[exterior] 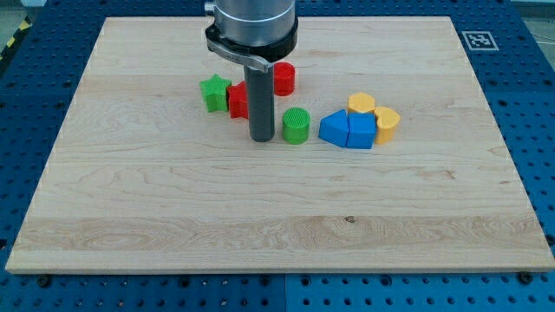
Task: Place the red star above the red circle at center
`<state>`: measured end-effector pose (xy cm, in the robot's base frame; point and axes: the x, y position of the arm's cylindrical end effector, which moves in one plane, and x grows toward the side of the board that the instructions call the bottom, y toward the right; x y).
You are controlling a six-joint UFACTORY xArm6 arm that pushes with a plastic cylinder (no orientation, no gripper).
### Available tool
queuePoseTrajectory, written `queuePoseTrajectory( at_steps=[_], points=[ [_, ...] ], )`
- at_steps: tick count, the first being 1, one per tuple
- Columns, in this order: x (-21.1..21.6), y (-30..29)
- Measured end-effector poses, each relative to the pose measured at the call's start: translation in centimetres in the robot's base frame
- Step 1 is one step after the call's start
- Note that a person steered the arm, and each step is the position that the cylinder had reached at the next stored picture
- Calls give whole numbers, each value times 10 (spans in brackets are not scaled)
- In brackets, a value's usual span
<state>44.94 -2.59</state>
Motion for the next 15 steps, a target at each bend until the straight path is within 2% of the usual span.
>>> queuePoseTrajectory(
  at_steps=[3,5,8,11,15],
  points=[
    [1,-16],
    [-30,-26],
    [-47,-8],
    [-60,-64],
    [-81,-66]
  ],
)
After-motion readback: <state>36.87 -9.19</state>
